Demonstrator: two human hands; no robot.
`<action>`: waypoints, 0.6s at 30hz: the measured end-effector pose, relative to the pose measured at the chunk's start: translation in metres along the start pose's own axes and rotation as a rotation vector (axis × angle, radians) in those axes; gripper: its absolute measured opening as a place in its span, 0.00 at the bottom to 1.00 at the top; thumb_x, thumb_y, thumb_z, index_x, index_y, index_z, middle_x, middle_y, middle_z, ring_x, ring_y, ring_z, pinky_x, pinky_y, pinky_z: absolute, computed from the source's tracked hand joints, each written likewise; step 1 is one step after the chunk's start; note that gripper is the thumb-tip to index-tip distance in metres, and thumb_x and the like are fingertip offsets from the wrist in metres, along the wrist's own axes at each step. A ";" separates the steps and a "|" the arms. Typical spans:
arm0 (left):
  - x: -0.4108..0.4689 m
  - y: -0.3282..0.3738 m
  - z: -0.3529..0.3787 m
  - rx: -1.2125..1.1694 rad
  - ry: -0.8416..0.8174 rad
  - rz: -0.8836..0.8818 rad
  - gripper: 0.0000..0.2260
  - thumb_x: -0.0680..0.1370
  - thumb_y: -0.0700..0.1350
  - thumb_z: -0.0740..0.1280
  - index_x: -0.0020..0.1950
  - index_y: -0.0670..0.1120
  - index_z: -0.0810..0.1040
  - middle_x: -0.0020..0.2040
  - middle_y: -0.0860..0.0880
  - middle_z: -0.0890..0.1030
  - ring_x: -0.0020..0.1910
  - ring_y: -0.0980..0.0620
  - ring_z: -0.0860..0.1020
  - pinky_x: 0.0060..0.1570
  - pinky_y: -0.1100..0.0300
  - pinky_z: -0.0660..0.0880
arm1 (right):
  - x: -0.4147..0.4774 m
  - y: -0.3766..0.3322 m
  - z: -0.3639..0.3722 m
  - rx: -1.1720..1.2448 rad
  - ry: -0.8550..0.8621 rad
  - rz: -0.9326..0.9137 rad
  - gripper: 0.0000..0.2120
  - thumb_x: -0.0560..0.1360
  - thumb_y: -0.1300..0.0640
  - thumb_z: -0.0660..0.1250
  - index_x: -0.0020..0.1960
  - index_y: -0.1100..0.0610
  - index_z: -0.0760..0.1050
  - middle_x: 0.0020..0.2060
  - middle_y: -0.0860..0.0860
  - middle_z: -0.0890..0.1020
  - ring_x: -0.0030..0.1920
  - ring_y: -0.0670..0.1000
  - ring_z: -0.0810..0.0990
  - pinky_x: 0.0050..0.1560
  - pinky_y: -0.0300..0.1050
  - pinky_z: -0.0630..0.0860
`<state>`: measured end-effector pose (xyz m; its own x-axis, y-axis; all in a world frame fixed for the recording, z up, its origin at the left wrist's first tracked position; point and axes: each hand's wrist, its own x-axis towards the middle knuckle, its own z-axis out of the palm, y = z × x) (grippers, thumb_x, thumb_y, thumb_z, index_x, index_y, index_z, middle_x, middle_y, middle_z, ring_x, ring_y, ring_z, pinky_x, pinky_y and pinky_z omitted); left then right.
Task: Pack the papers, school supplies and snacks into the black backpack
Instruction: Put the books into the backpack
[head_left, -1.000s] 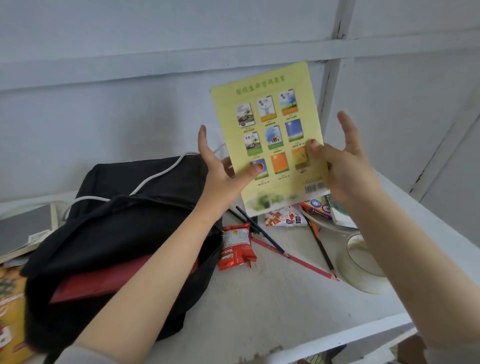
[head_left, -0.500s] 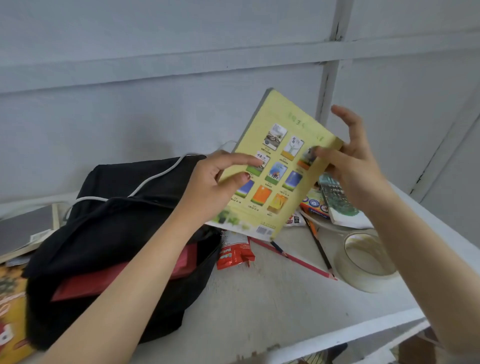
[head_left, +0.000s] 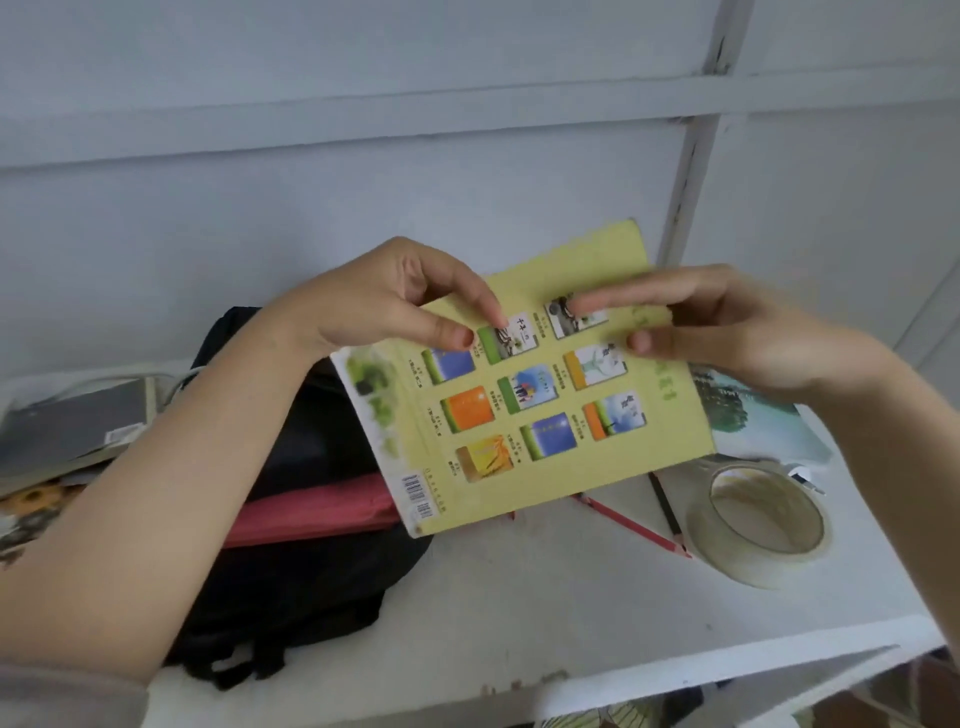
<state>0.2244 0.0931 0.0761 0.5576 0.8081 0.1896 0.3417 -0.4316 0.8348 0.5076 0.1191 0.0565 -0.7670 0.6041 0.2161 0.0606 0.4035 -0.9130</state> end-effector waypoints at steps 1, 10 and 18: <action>-0.002 0.000 -0.002 -0.014 -0.036 -0.022 0.15 0.67 0.34 0.72 0.46 0.53 0.84 0.46 0.53 0.84 0.49 0.56 0.81 0.48 0.67 0.75 | -0.001 0.002 0.004 0.007 -0.026 0.040 0.18 0.71 0.50 0.72 0.60 0.43 0.78 0.60 0.55 0.79 0.57 0.73 0.74 0.54 0.73 0.70; -0.002 -0.019 -0.022 0.095 -0.204 -0.308 0.17 0.72 0.29 0.67 0.48 0.50 0.84 0.47 0.49 0.85 0.48 0.52 0.82 0.45 0.66 0.77 | -0.004 0.015 0.075 0.078 0.185 0.139 0.18 0.78 0.69 0.59 0.58 0.51 0.78 0.49 0.44 0.84 0.39 0.42 0.82 0.27 0.34 0.74; -0.056 -0.043 -0.035 0.030 0.290 -0.225 0.20 0.73 0.36 0.69 0.60 0.56 0.75 0.61 0.57 0.77 0.59 0.63 0.75 0.60 0.68 0.69 | -0.005 0.047 0.121 0.541 0.587 0.227 0.20 0.76 0.68 0.59 0.53 0.47 0.82 0.53 0.51 0.83 0.45 0.56 0.83 0.33 0.52 0.81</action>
<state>0.1519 0.0809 0.0474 0.2294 0.9625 0.1450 0.4564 -0.2379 0.8574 0.4366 0.0521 -0.0297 -0.3063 0.9518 0.0153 -0.2573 -0.0673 -0.9640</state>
